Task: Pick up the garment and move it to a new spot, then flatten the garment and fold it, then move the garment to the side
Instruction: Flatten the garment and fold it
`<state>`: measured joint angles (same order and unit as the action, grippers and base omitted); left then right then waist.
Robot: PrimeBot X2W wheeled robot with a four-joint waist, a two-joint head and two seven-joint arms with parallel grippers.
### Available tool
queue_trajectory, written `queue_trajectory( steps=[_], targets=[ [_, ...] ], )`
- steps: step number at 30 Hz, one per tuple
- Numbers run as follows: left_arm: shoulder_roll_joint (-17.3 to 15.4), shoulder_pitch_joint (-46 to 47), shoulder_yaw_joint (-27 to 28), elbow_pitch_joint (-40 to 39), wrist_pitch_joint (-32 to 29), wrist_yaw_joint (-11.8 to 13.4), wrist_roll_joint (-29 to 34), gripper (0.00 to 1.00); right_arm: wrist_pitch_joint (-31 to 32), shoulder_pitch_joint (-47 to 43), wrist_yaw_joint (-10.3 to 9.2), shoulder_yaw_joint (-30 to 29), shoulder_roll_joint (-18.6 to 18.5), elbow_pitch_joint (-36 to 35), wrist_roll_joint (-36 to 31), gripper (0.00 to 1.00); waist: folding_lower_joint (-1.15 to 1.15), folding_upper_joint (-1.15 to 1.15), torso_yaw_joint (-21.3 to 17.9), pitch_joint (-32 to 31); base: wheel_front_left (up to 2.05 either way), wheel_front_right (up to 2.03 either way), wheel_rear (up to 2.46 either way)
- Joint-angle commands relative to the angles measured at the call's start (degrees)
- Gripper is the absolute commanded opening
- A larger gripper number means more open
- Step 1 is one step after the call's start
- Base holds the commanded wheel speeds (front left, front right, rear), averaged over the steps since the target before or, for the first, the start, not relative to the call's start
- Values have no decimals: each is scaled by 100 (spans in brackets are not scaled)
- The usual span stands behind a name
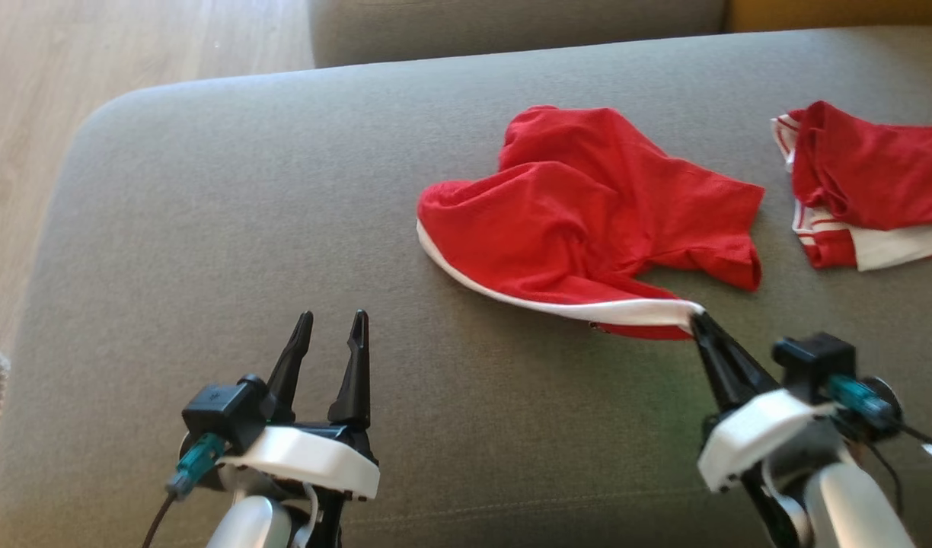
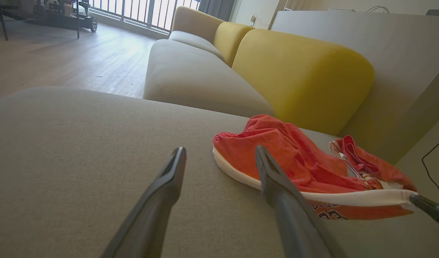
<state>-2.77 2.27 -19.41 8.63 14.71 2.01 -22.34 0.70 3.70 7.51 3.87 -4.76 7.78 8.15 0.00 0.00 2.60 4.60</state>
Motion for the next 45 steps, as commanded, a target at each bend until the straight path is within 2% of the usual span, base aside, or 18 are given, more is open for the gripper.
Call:
queue_trajectory(
  steps=[1, 10, 17, 23, 30, 36, 44, 45],
  targets=[
    [-10, 165, 192, -179, 29, 5, 35, 100, 79, 102, -2, -25, 31, -236, -32, 0, 0, 0, -85, -3, 0, 0, 0],
    [-10, 209, 162, -60, 29, -55, 93, 100, 75, -74, -2, -308, 70, 347, -165, 0, 0, 0, -129, 33, 0, 0, 0],
    [-10, 274, 249, 54, 29, -151, 215, 100, -136, 44, -2, -940, 97, 727, -652, 0, 0, 0, -296, 140, 0, 0, 0],
    [-10, 518, 64, 432, 29, -429, 607, 100, -225, 255, -2, -1182, 136, 892, -782, 0, 0, 0, -460, 282, 0, 0, 0],
    [-19, 1028, -70, 1071, 29, -746, 980, 100, -414, 543, -2, -1762, 176, 1086, -1326, 0, 0, 0, -757, 519, 0, 0, 0],
    [-87, 1555, -338, 1435, 29, -910, 1125, 100, -556, 774, -2, -1732, 186, 1316, -1318, 0, 0, 0, -968, 742, 0, 0, 0],
    [-300, 2350, -963, 2125, 29, -947, 1029, 100, -691, 1047, -2, -1407, 187, 1491, -1087, 0, 0, 0, -1176, 934, 0, 0, 0],
    [-297, 2415, -945, 2164, 29, -947, 995, 100, -730, 1066, -2, -1416, 188, 1491, -1070, 6, 0, 0, -1187, 947, 0, 0, 0]
  ],
)
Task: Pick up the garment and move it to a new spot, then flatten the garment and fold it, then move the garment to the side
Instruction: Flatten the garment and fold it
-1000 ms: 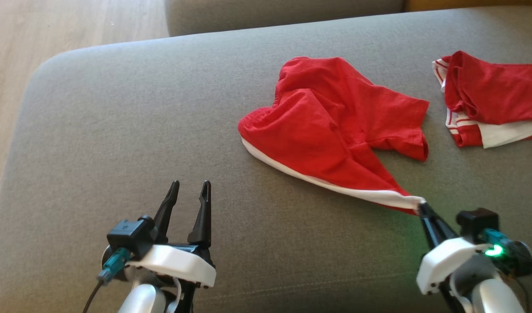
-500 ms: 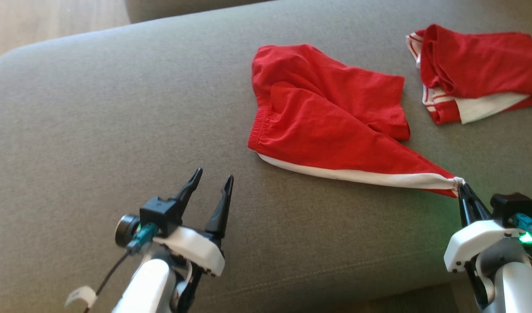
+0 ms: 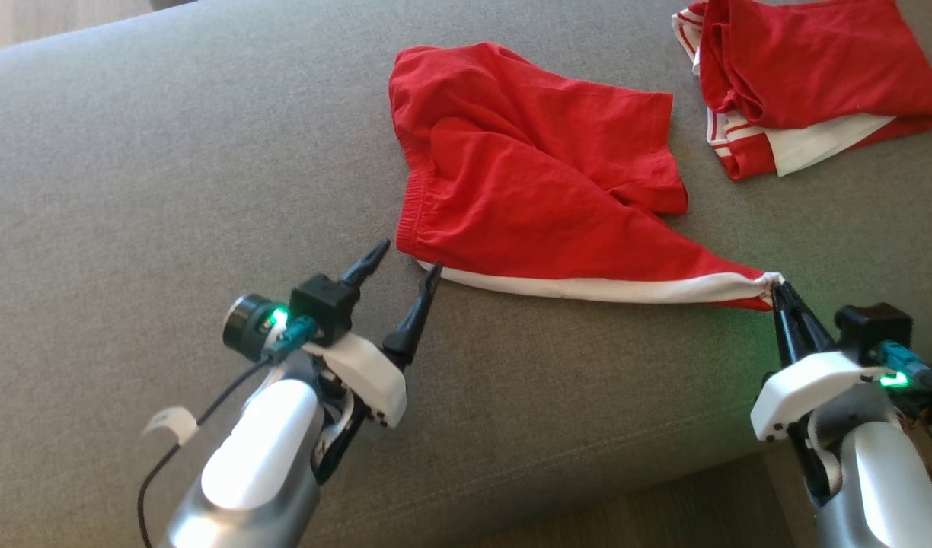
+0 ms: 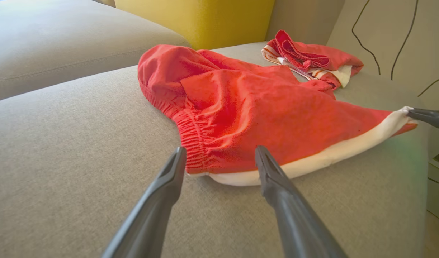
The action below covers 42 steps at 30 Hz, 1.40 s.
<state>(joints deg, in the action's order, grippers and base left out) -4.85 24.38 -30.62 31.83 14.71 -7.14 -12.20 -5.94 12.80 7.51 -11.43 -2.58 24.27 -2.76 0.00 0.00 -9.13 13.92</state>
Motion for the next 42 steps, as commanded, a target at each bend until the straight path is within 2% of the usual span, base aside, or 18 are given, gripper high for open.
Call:
queue_trajectory(
  steps=[1, 6, 8, 20, 24, 32, 38, 40, 41, 42],
  targets=[
    [-82, 248, 206, -127, 29, -33, -46, 100, -73, 170, -2, 69, -31, -145, 37, 100, 0, 0, -22, 23, 0, 0, 0],
    [-44, 321, 256, -34, 29, -34, -64, 100, -173, 312, -2, -941, -31, -254, -373, 100, 0, 0, -41, 59, 0, 0, 0],
    [-35, 327, 239, 2, 29, -34, -63, 100, -265, 399, -2, -1176, -31, -276, -440, 100, 0, 0, -41, 63, 0, 0, 0],
    [-213, 547, 62, 396, 29, -35, -197, 100, -481, 456, -2, -846, -31, -303, -165, 100, 0, 0, -192, 176, 0, 0, 0],
    [-305, 739, 68, 734, 29, 17, -42, 100, -498, 426, -2, -766, -30, -349, -83, 100, 0, 0, -272, 225, 0, 0, 0],
    [-280, 971, -65, 1166, 29, -15, 35, 100, -499, 404, -2, -709, -30, -371, 0, 100, 0, 0, -416, 268, 0, 0, 0],
    [-262, 1028, -98, 1199, 29, -26, 21, 100, -518, 395, -2, -709, -30, -334, 30, 100, 0, 0, -455, 274, 0, 0, 0],
    [-260, 1027, -122, 1187, 29, -28, 23, 7, -517, 392, -2, -719, -30, -319, 25, 100, 0, 0, -450, 264, 0, 0, 0],
    [-262, 1025, -139, 1164, 29, -29, 25, 0, -516, 390, -2, -726, -30, -312, 20, 100, 0, 0, -444, 257, 0, 0, 0],
    [-263, 1016, -140, 1128, 29, -30, 13, 0, -515, 386, -2, -727, -30, -303, 20, 100, 0, 0, -435, 247, 0, 0, 0]
  ],
)
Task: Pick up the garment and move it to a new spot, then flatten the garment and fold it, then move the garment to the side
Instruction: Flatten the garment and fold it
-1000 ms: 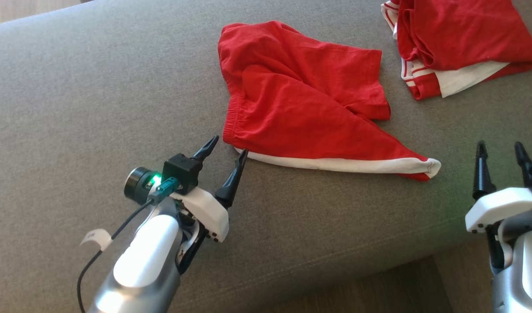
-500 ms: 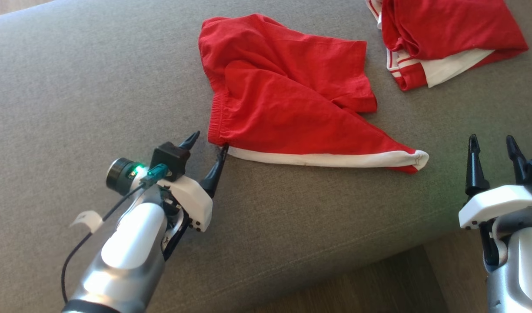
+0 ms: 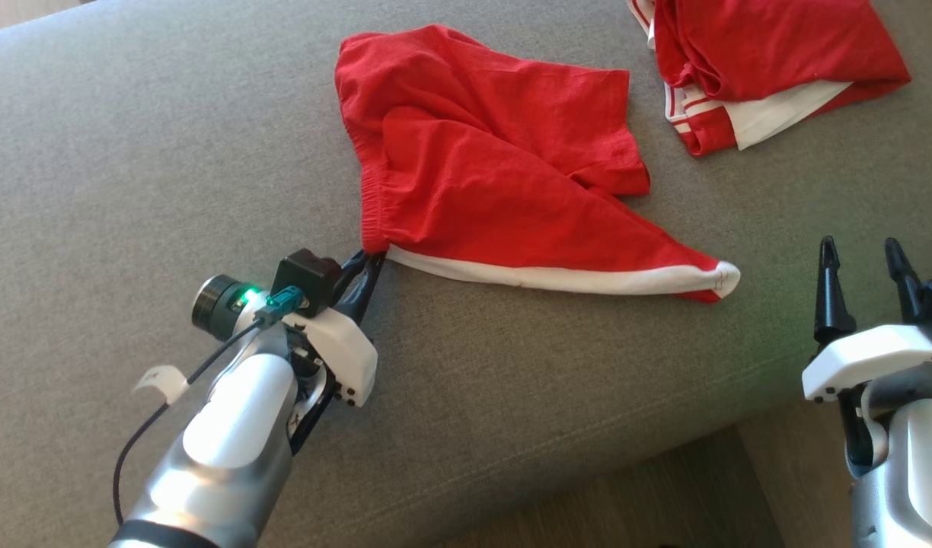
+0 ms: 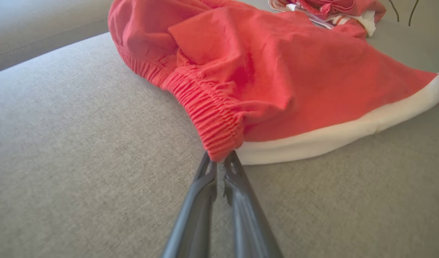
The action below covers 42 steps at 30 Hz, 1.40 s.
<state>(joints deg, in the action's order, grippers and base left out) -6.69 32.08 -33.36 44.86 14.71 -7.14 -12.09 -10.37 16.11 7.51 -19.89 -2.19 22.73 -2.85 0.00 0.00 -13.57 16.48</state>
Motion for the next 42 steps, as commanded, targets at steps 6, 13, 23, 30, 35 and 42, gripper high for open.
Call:
queue_trajectory(
  steps=[6, 13, 23, 30, 35, 42],
  targets=[
    [-114, 9, 164, -555, 29, -33, -87, 0, -82, -64, -2, 582, -69, -40, 325, 100, 0, 0, 168, -132, 0, 0, 0],
    [-146, -229, 307, -874, 29, -34, -173, 0, -88, -375, -2, 1349, -69, 38, 782, 100, 0, 0, 328, -248, 0, 0, 0],
    [-175, -323, 416, -926, 29, -35, -184, 0, 5, -776, -2, 2094, -69, -21, 995, 100, 0, 0, 387, -272, 0, 0, 0],
    [-177, -315, 473, -876, 29, -35, -170, 0, 95, -864, -2, 2355, -69, -28, 1121, 100, 0, 0, 370, -273, 0, 0, 0],
    [-170, -336, 520, -834, 29, -35, -152, 0, 163, -923, -2, 2431, -69, -71, 1114, 100, 0, 0, 354, -303, 0, 0, 0],
    [-136, -344, 538, -785, 29, -35, -128, 0, 298, -936, -2, 2393, -69, -70, 1055, 0, 0, 0, 386, -347, 0, 0, 0]
  ],
)
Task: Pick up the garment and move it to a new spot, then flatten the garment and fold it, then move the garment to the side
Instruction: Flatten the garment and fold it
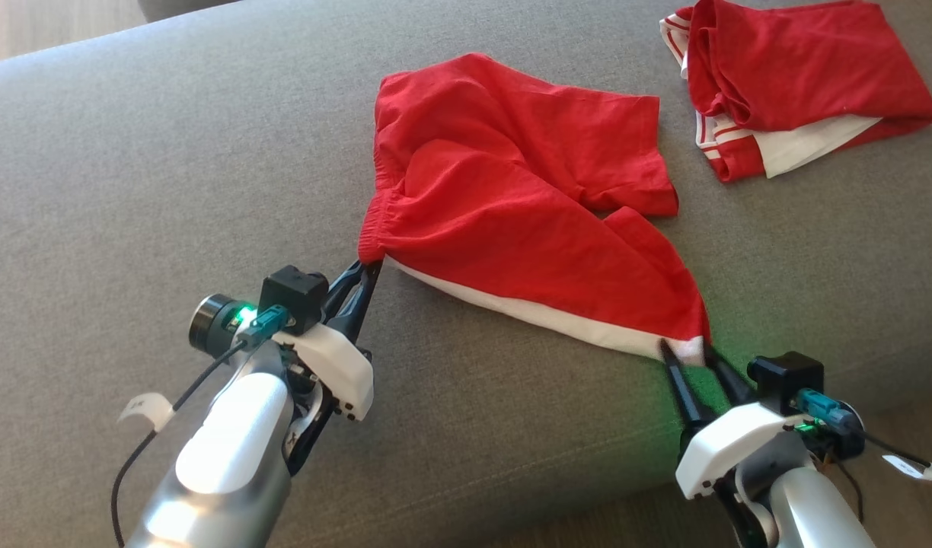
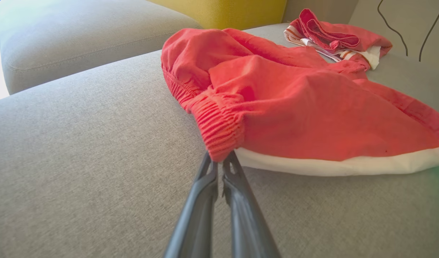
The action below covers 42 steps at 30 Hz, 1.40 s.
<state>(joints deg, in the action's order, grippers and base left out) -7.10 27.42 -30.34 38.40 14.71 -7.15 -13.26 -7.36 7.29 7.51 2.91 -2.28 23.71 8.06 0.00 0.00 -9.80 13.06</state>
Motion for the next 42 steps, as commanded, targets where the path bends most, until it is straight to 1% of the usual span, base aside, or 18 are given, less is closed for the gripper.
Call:
queue_trajectory(
  steps=[1, 6, 10, 14, 16, 18, 21, 23, 24, 28, 31, 34, 38, 42],
  targets=[
    [-92, 123, 240, -134, 29, -34, -11, 0, 25, -59, -2, 95, -60, -169, -60, 0, 0, 0, 17, -13, 0, 0, 0],
    [-63, 83, 309, -127, 29, -28, -43, 0, 39, -49, -2, -56, -60, -277, -162, 0, 0, 0, 98, -94, 0, 0, 0],
    [-42, 2, 270, -87, 29, -31, -141, 0, -4, 10, -2, -162, -60, -524, -274, 0, 0, 0, 202, -254, 0, 0, 0],
    [-26, -50, 39, -112, -4, -32, -516, 0, -76, 145, -2, -217, -81, -951, -464, 0, 0, 0, 329, -499, 0, 0, 0],
    [-47, -44, -84, -239, -74, -33, -819, 0, -117, 243, -2, -236, -140, -1216, -478, 0, 0, 0, 407, -637, 0, 0, 0],
    [-92, -28, -195, -442, -217, -33, -1144, 0, -144, 362, -2, -239, -266, -1464, -484, 0, 0, 0, 497, -808, 0, 0, 0],
    [-274, 41, -468, -875, -555, -33, -1572, 0, -131, 562, -2, -260, -470, -1782, -510, 0, 0, 0, 650, -1118, 0, 0, 0],
    [-363, 90, -457, -1212, -818, -33, -1956, 0, -58, 711, -2, -250, -592, -1969, -525, 0, 0, 0, 746, -1302, 0, 0, 0],
    [-363, 90, -457, -1212, -818, -33, -1956, 0, -58, 711, -2, -250, -592, -1969, -525, 0, 0, 0, 746, -1302, 0, 0, 0],
    [-541, 263, -291, -1953, -1421, -24, -2464, 0, 125, 1053, -2, -285, -784, -2344, -537, 0, 0, 0, 940, -1526, 0, 0, 0],
    [-566, 345, -34, -2553, -1753, 107, -2828, 0, 271, 1268, -2, -334, -848, -2603, -565, 0, 0, 0, 1069, -1663, 0, 0, 0],
    [-482, 376, 409, -3202, -1948, 429, -3322, 0, 414, 1417, -2, -342, -873, -2893, -541, 0, 0, 0, 1188, -1758, 0, 0, 0],
    [-550, 303, 629, -3977, -2297, 756, -3609, 0, 665, 1470, -2, -385, -842, -3287, -445, 0, 0, 0, 1345, -1809, 0, 0, 0],
    [-638, 111, 721, -4544, -2498, 1039, -3692, 0, 936, 1439, -2, -378, -786, -3621, -392, 0, 0, 0, 1479, -1773, 0, 0, 0]
  ],
)
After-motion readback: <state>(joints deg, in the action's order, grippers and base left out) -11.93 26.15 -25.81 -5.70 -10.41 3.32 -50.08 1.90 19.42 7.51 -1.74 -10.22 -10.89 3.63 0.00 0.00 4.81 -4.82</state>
